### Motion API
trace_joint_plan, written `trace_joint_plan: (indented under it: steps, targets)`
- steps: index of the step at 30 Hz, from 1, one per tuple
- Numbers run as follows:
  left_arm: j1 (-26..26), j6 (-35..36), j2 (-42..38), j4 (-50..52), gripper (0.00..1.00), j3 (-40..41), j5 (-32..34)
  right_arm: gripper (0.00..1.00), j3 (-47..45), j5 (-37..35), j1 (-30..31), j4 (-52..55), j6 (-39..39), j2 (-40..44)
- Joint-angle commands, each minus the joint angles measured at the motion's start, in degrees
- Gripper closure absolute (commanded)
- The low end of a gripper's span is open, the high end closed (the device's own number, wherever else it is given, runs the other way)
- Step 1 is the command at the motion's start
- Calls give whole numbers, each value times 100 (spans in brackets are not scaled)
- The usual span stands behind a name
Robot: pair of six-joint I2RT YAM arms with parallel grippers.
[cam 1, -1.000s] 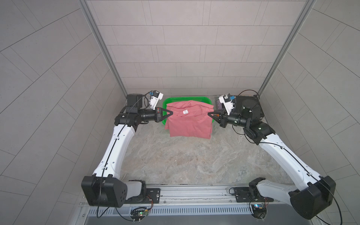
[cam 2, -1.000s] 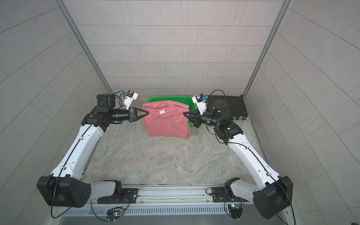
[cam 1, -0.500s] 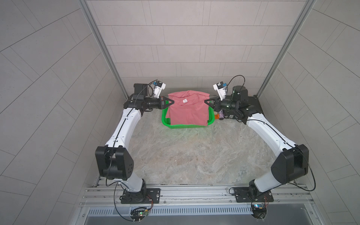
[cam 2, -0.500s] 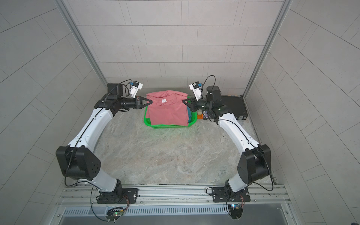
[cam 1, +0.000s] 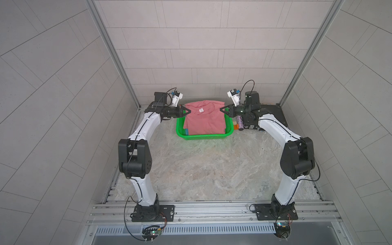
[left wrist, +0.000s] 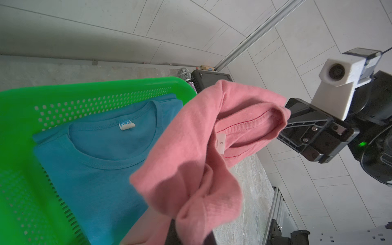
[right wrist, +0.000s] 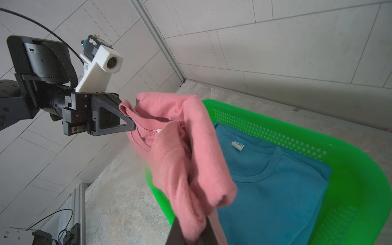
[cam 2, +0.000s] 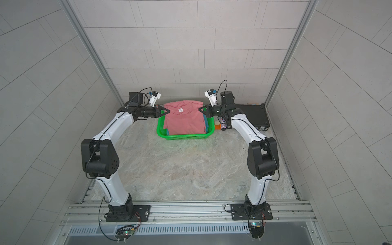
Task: Put the folded t-shirts into the basket
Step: Place the T-shirt in the bin.
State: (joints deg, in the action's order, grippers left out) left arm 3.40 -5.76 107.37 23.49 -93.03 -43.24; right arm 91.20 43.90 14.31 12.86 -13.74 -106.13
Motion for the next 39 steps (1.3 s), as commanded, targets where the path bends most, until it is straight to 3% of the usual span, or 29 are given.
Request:
trace_joint_plan:
  steps: [1, 13, 28, 30, 32, 33, 35, 37, 39]
  targets:
    - [29, 29, 121, -90, 100, -316, -64, 100, 149, 258, -123, -116, -65, -77]
    - [29, 147, 282, 15, 100, -132, 75, 100, -40, 491, -274, -84, -2, -303]
    - [-5, 477, 1358, 51, 98, -851, 388, 100, 1091, 425, -393, 342, 60, -1509]
    - [-15, 504, 1597, 60, 88, -1025, 501, 100, 1347, 375, -393, 344, -28, -1779]
    - [-19, 514, 1837, 100, 56, -1271, 691, 93, 1660, 282, -397, 373, -134, -2069]
    - [-21, 514, 1976, 156, 41, -1411, 801, 87, 1814, 266, -402, 381, -190, -2194]
    - [-31, 494, 2143, 267, 21, -1730, 1053, 63, 2044, 207, -402, 392, -296, -2339]
    - [-68, 474, 2197, 324, 12, -1934, 1130, 42, 2065, -66, -402, 263, -406, -2309]
    - [-121, 501, 2145, 332, 1, -2019, 1167, 32, 2059, -327, -402, 213, -412, -2203]
